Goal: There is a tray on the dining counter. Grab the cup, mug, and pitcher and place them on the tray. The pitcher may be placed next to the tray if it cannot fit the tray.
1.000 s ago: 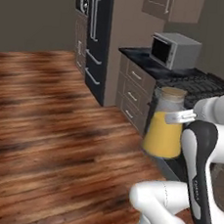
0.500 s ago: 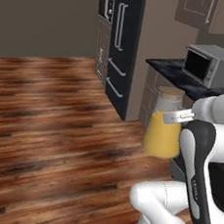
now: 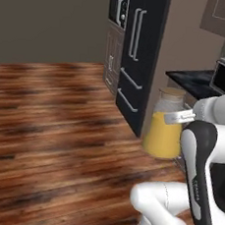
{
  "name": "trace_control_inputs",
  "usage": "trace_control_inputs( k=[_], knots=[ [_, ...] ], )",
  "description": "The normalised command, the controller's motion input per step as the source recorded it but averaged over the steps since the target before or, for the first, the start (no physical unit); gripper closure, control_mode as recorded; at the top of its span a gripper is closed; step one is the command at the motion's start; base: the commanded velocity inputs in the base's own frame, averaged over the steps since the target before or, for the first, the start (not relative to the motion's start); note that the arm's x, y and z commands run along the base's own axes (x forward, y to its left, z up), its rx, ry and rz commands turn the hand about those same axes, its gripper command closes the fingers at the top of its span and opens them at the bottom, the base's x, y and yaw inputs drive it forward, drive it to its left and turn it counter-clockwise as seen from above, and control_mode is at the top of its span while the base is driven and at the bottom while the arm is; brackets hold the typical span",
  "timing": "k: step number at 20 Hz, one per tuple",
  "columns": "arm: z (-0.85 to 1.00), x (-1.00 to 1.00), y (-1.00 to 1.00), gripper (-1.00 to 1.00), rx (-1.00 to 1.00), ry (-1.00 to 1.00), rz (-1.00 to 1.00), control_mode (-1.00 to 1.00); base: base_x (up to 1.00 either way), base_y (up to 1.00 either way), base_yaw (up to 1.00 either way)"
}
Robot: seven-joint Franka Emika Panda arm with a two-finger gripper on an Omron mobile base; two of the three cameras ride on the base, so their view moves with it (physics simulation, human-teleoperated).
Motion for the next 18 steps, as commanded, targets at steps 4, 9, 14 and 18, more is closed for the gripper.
trace_control_inputs(
  k=[4,9,14,18],
  knots=[
    [0.00,0.00,0.00,1.00,0.00,0.00,0.00,1.00,1.00,0.80,0.12],
    [0.00,0.00,0.00,1.00,0.00,0.00,0.00,1.00,1.00,0.56,0.13],
    [0.00,0.00,0.00,1.00,0.00,0.00,0.00,1.00,1.00,0.24,0.11],
    [0.00,0.00,0.00,1.00,0.00,0.00,0.00,1.00,1.00,0.23,0.12]
  ],
)
